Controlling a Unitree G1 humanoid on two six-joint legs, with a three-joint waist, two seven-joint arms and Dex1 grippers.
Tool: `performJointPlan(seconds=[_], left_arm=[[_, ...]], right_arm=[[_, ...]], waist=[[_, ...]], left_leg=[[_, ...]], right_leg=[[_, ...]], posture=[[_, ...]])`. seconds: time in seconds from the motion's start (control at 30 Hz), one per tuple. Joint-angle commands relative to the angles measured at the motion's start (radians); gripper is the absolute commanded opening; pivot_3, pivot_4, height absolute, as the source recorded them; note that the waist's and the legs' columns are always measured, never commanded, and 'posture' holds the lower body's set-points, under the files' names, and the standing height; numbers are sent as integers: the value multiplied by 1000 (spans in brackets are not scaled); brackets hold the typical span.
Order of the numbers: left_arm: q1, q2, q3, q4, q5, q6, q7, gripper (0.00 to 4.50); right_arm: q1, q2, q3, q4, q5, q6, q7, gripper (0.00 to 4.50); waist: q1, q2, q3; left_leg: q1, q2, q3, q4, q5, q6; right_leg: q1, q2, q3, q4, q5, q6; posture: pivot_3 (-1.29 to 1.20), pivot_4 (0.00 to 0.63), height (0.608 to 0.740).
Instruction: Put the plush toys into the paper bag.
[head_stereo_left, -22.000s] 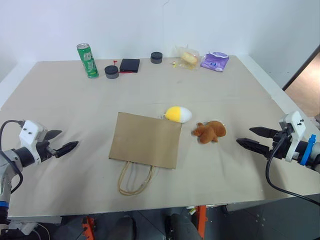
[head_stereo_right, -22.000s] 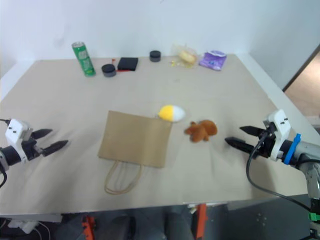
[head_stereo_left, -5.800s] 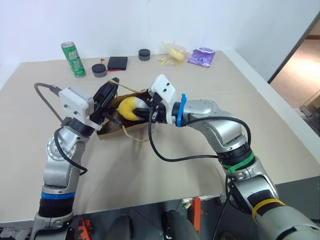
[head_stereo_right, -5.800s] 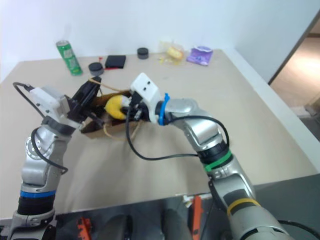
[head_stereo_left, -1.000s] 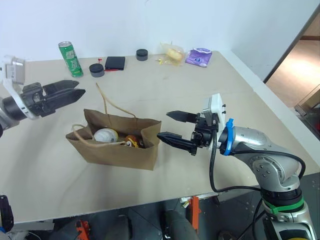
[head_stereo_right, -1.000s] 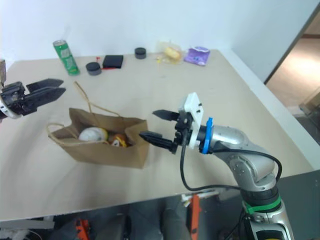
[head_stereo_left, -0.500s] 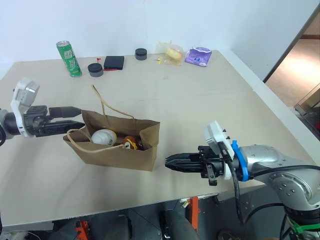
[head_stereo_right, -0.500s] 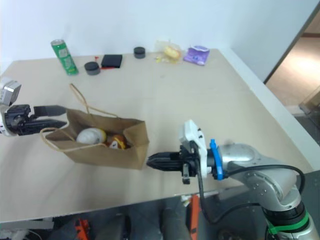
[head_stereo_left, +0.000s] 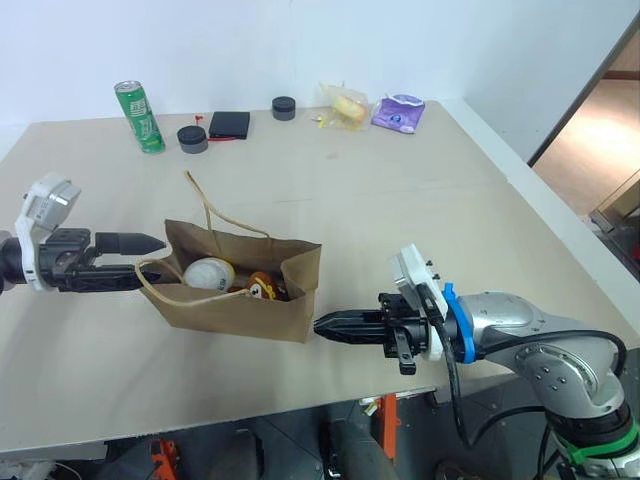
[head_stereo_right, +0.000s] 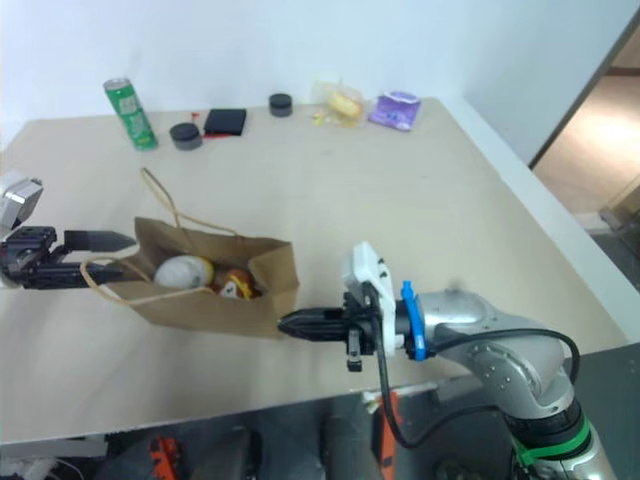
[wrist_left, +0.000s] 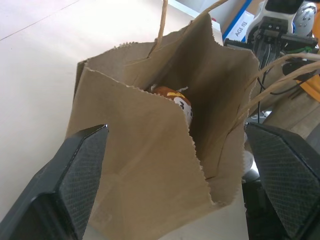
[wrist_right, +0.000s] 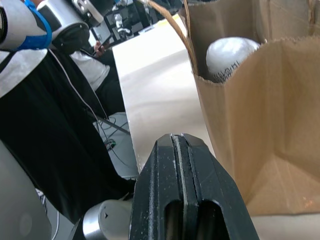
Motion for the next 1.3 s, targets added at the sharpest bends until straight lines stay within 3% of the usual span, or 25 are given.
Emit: performJointPlan(seconds=[0.03,0.2,0.33,0.67,0.93,1.1,1.3], left_arm=[[-69,33,-17,33,-10,-37,-10,4500],[-112,30,-51,66,-11,-47,-10,4500],[-134,9,-42,83,-13,-32,-10,4500],[-97,-20,-17,47,-13,-10,-10,4500],[-68,-46,13,-5,-22,27,8,4500],[-6,-73,37,-101,-36,56,47,4500],[52,-81,57,-199,-50,81,78,4500]], right_arm=[[-27,49,36,19,-32,-18,-33,22],[-8,129,93,40,-77,-33,-79,22],[-4,198,109,106,-206,-106,-171,22],[-30,217,105,185,-345,-211,-161,22],[-70,276,92,279,-473,-295,-236,22],[-76,303,74,270,-464,-293,-233,22],[-64,275,121,81,-282,-133,-137,22]], waist=[[0,0,0],[-1,0,0],[-1,0,0],[0,0,0],[-1,0,0],[-1,0,0],[-1,0,0]], left_leg=[[0,0,0,0,0,0],[0,0,0,1,0,0],[-1,0,-1,1,0,0],[-1,-1,-1,1,0,0],[0,-1,-1,1,0,0],[-1,-1,-1,1,0,0],[-1,0,-2,1,0,0]], right_leg=[[0,0,0,0,0,0],[0,0,0,1,0,0],[0,0,0,1,0,0],[0,0,-1,1,0,0],[0,0,0,2,0,0],[0,0,0,2,0,0],[0,0,0,2,0,0]], posture=[[0,150,740],[0,150,740],[0,150,740],[0,150,740],[0,150,740],[0,150,740],[0,150,740]])
